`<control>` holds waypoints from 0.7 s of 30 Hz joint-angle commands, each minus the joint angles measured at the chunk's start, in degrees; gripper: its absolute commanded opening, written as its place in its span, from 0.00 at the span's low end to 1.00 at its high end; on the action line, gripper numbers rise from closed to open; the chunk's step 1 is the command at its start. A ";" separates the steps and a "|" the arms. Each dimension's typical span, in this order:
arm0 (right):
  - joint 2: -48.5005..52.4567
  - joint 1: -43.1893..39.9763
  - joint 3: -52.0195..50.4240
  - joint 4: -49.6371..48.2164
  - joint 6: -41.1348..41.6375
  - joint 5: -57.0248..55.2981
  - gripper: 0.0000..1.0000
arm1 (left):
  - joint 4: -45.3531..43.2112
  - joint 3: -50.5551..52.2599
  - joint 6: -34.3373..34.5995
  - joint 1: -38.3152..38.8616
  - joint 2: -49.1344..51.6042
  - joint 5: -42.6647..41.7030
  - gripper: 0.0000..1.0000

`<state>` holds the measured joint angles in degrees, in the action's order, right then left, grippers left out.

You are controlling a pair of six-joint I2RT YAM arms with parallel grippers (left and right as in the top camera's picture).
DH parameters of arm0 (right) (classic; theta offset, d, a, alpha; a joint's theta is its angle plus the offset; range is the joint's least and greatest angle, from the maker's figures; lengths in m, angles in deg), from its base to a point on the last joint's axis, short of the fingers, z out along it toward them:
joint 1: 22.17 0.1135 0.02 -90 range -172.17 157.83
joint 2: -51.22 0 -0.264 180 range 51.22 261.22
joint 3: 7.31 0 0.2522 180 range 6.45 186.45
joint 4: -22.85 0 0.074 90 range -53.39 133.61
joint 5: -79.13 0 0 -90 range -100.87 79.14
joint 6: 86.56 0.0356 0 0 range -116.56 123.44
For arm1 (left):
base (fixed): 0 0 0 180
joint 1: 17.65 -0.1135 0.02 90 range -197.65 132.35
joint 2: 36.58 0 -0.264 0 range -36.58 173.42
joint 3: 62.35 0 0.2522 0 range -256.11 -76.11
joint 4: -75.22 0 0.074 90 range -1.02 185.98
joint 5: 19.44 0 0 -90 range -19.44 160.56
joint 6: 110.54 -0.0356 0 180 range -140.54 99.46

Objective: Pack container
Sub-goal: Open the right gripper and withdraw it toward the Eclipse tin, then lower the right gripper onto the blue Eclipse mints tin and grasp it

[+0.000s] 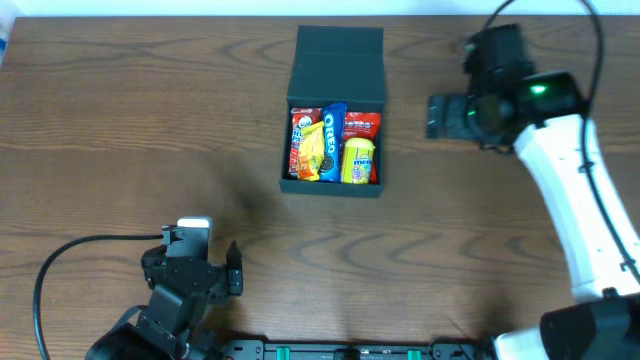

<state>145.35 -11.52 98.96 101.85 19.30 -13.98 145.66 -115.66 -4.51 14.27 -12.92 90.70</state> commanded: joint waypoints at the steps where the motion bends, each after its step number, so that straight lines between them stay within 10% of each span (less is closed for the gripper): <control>1: -0.22 -4.52 -2.05 -2.23 -11.67 -1.81 0.99 | 0.09 0.44 -0.81 -0.33 -0.26 1.01 0.95; 21: 24.06 -18.88 2.97 -9.73 -29.66 -1.40 0.99 | 0.09 0.44 -0.81 -0.33 -0.26 1.01 0.95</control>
<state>166.44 -29.75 96.78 91.46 -7.30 -15.36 145.66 -115.66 -4.51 14.27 -12.92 90.70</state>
